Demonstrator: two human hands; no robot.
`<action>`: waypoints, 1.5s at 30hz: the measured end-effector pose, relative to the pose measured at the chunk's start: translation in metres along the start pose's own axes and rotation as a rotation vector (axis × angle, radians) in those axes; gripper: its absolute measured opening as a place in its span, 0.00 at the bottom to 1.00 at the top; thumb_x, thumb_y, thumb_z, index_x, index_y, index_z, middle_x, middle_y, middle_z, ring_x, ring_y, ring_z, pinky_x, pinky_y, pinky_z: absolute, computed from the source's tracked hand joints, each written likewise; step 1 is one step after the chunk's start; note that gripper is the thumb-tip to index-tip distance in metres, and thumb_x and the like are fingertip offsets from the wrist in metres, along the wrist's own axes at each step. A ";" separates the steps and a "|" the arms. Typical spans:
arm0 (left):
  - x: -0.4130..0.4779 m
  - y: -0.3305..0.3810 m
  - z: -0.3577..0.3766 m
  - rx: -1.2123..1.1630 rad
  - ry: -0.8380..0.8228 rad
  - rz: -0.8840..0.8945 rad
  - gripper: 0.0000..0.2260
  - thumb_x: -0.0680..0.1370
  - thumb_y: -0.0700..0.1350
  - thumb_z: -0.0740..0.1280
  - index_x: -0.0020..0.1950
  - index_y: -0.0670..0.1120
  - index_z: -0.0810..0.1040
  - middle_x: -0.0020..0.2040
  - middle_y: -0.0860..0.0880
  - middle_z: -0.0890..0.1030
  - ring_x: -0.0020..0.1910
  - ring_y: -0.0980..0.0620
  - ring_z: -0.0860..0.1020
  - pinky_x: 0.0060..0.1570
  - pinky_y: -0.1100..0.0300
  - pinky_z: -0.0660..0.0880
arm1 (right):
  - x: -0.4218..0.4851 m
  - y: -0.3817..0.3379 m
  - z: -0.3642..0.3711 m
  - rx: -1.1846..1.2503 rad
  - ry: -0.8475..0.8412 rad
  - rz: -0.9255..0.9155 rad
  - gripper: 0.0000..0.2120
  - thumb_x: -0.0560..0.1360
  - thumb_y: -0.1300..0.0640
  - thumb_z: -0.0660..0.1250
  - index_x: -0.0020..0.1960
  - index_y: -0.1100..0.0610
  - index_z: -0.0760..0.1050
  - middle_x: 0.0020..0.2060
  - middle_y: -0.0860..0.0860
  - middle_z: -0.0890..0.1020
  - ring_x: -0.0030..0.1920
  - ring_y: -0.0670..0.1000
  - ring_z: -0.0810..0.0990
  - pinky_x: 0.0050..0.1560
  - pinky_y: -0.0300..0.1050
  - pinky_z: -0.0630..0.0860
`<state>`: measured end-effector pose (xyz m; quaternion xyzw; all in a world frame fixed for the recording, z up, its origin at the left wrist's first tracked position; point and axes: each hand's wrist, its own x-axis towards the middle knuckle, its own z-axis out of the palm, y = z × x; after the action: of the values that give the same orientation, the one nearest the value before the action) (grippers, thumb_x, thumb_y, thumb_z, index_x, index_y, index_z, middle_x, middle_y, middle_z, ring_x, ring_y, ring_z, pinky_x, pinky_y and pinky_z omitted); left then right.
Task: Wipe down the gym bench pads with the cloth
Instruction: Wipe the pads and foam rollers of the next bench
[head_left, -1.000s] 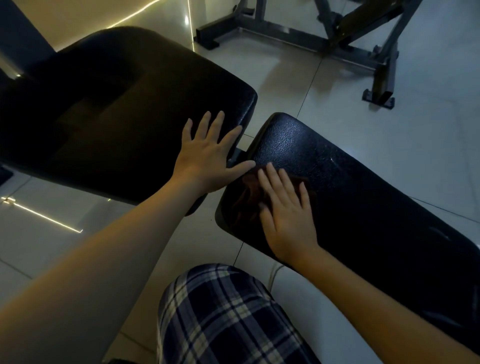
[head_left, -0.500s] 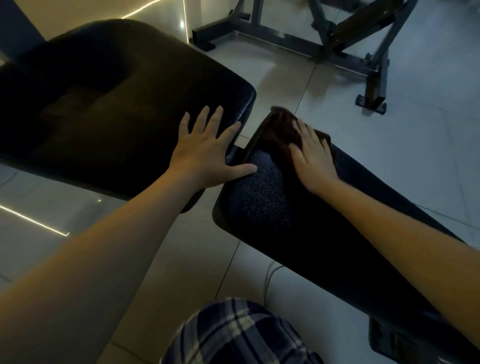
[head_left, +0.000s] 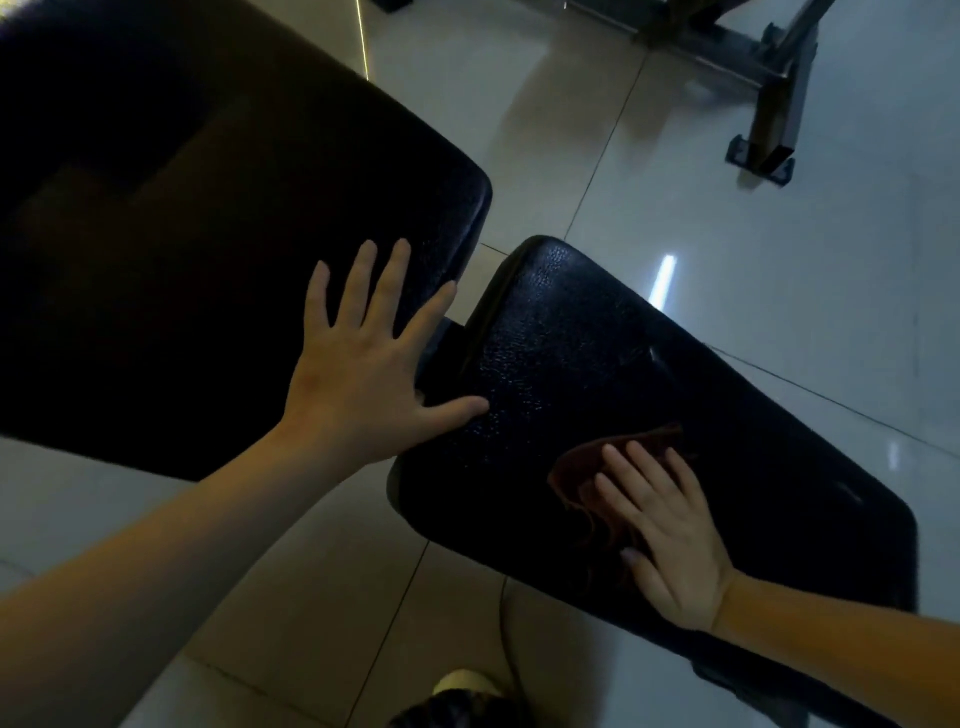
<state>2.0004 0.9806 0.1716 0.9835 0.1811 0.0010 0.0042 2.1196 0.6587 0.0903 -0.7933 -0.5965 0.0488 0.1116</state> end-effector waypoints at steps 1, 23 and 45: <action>0.000 0.000 0.000 -0.021 0.007 0.012 0.47 0.69 0.80 0.41 0.80 0.53 0.58 0.80 0.40 0.52 0.79 0.38 0.49 0.74 0.35 0.48 | 0.000 0.000 0.000 -0.002 0.001 0.001 0.27 0.82 0.45 0.43 0.79 0.53 0.54 0.77 0.56 0.59 0.77 0.61 0.58 0.71 0.69 0.55; -0.042 0.103 0.001 0.170 -0.440 0.105 0.57 0.67 0.80 0.54 0.73 0.46 0.23 0.74 0.40 0.23 0.73 0.38 0.25 0.72 0.37 0.31 | -0.003 -0.016 -0.023 -0.178 -0.234 0.069 0.31 0.79 0.45 0.49 0.79 0.53 0.45 0.79 0.54 0.51 0.78 0.57 0.49 0.73 0.68 0.55; -0.041 0.112 0.003 0.177 -0.458 -0.008 0.67 0.58 0.80 0.65 0.74 0.52 0.23 0.73 0.46 0.20 0.72 0.43 0.21 0.72 0.40 0.29 | 0.010 0.034 -0.001 -0.127 -0.053 -0.343 0.29 0.81 0.41 0.49 0.79 0.46 0.50 0.79 0.50 0.53 0.79 0.55 0.48 0.75 0.64 0.44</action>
<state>2.0019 0.8617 0.1694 0.9538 0.1789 -0.2378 -0.0410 2.1544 0.6596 0.0837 -0.6840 -0.7275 0.0124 0.0523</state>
